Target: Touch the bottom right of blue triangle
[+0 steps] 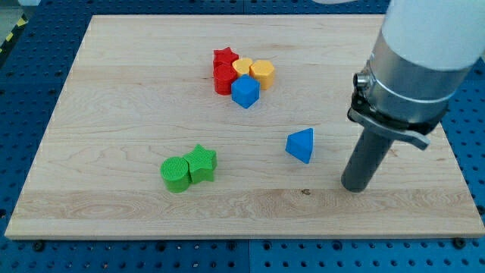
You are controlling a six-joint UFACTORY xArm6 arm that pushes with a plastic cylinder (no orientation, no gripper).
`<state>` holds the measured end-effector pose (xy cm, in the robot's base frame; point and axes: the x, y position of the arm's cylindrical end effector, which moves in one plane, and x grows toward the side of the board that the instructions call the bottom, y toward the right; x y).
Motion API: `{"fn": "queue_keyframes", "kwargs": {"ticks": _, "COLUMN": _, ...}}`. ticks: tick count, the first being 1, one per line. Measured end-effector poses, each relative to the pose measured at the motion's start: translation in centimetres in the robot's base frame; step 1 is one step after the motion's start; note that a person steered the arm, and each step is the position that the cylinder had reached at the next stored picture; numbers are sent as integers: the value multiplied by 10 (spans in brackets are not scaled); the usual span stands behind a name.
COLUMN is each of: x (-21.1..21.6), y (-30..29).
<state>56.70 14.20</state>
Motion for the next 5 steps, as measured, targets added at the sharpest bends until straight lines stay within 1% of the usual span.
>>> {"fn": "queue_keyframes", "kwargs": {"ticks": 1, "x": 1, "y": -4}}
{"fn": "queue_keyframes", "kwargs": {"ticks": 3, "x": -5, "y": -41}}
{"fn": "queue_keyframes", "kwargs": {"ticks": 5, "x": -16, "y": -41}}
